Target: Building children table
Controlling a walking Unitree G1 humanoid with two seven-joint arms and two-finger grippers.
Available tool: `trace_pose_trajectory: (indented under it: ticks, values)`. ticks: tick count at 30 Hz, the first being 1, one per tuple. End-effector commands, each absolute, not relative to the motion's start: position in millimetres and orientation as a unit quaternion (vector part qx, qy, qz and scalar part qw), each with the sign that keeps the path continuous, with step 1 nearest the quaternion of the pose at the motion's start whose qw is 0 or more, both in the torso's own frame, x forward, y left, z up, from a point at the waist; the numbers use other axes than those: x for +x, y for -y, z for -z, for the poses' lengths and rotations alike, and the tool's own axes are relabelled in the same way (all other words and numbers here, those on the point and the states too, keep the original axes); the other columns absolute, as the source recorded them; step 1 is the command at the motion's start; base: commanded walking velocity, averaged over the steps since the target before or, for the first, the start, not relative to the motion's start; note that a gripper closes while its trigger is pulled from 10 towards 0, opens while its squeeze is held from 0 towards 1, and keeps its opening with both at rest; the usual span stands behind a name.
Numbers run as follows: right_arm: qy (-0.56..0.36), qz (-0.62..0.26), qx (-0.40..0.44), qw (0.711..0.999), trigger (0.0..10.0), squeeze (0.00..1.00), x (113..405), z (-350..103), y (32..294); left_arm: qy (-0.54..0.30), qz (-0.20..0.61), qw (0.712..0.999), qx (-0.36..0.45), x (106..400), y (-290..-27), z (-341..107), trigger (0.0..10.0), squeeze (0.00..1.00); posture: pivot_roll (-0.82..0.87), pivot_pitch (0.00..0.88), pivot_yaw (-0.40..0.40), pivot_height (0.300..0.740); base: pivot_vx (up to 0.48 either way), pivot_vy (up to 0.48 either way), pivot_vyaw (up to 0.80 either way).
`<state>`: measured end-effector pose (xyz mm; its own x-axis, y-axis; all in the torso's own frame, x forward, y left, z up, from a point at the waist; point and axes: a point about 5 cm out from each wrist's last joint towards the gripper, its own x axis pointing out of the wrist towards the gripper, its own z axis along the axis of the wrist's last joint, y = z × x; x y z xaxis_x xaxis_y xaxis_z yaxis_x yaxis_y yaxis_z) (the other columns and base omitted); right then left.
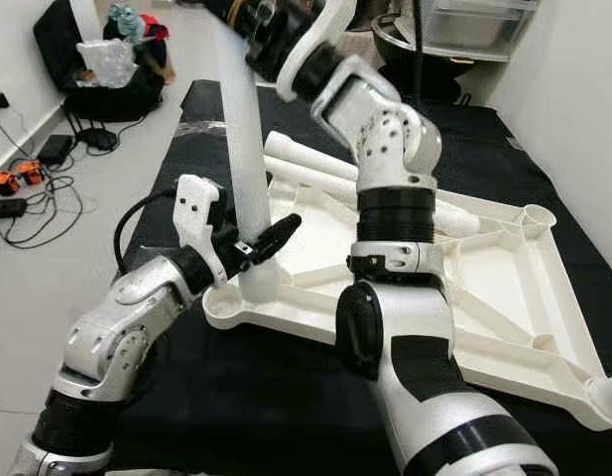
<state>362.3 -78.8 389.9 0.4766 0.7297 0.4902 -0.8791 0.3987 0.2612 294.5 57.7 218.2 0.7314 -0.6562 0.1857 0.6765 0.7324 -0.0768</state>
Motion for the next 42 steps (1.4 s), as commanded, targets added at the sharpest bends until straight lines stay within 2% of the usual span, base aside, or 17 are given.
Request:
trace_pose_trajectory:
  ticks: [1,2,3,10,13,20,27,33,42]
  values:
    - [0.165,-0.503,0.263,0.807,0.0,0.0,359,-399,75,0.065,0.354,0.931,-0.053,298,-55,-215,10.0,0.97,0.05,0.035,-0.074,0.74,0.0,0.0,0.0]
    - [0.164,-0.503,0.265,0.806,0.0,0.0,359,-400,74,0.064,0.353,0.932,-0.052,298,-55,-214,10.0,0.97,0.05,0.035,-0.074,0.74,0.0,0.0,0.0]
    - [0.166,-0.506,0.265,0.804,0.0,0.0,358,-401,74,0.065,0.349,0.933,-0.054,299,-56,-215,10.0,0.0,0.05,0.035,-0.074,0.74,0.0,0.0,0.0]
    - [0.167,-0.513,0.271,0.798,0.0,0.0,355,-405,70,0.064,0.357,0.929,-0.067,299,-52,-216,10.0,0.0,0.04,0.042,-0.076,0.74,0.0,0.0,0.0]
    - [0.178,-0.525,0.288,0.781,0.0,0.0,351,-410,66,0.036,0.388,0.915,-0.105,295,-41,-211,10.0,0.0,0.04,0.047,-0.083,0.74,0.0,0.0,0.0]
    - [0.181,-0.532,0.286,0.776,0.0,0.0,349,-413,65,0.027,0.406,0.904,-0.131,291,-34,-210,10.0,0.0,0.04,0.045,-0.086,0.74,0.0,0.0,0.0]
    - [0.192,-0.522,0.269,0.786,0.0,0.0,348,-410,64,0.038,0.413,0.902,-0.12,287,-31,-220,10.0,0.0,0.04,0.053,-0.081,0.74,0.0,0.0,0.0]
    - [0.206,-0.505,0.21,0.811,0.0,0.0,354,-395,63,0.056,0.404,0.907,-0.102,288,-37,-233,10.0,0.0,0.04,0.057,-0.081,0.74,0.0,0.0,0.0]
    - [0.209,-0.505,0.189,0.816,0.0,0.0,355,-396,64,0.039,0.392,0.915,-0.084,286,-41,-222,10.0,0.0,0.04,0.064,-0.08,0.74,0.0,0.0,0.0]
